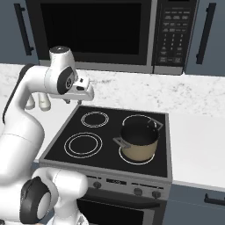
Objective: Pick the kettle from the counter and place it on a stove burner. Then turn the burner on.
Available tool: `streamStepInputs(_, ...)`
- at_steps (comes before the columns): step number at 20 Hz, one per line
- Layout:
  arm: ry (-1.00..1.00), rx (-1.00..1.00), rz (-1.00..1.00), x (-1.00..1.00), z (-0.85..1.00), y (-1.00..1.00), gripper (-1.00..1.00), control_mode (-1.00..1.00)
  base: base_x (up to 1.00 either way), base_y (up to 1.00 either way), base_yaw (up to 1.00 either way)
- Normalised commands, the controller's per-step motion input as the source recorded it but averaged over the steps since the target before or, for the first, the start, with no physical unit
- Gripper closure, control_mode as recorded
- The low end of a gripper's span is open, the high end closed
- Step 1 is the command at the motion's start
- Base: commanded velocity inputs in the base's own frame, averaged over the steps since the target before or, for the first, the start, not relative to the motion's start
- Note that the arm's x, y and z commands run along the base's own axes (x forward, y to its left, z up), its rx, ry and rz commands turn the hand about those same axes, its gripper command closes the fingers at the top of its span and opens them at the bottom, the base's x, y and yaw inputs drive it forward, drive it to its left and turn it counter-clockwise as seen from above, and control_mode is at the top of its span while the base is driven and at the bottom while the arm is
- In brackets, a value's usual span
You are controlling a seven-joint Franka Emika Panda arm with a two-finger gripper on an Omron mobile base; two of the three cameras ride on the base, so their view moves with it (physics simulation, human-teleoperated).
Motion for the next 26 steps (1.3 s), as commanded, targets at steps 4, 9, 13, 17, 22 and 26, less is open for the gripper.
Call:
streamStepInputs(4, -0.03, 0.00, -0.02, -0.01, 0.00, -0.13, -1.00, -1.00, 0.00, 0.00, 0.00)
streamStepInputs(9, -0.26, -0.01, 0.03, -0.25, -0.15, 0.58, -1.00, -1.00, 0.00, 0.00, 0.00)
streamStepInputs(13, -0.32, 0.04, 0.09, -0.01, -0.48, 1.00, -1.00, -1.00, 0.00, 0.00, 0.00)
streamStepInputs(17, -0.24, 0.05, 0.02, 0.22, -0.62, 1.00, -1.00, -1.00, 0.00, 0.00, 0.00)
streamStepInputs(22, -0.16, 0.04, 0.00, 0.41, -0.36, 1.00, -1.00, -1.00, 0.00, 0.00, 0.00)
streamStepInputs(26, -0.06, 0.00, 0.00, 0.49, 0.04, 1.00, -1.00, -1.00, 0.00, 0.00, 0.00)
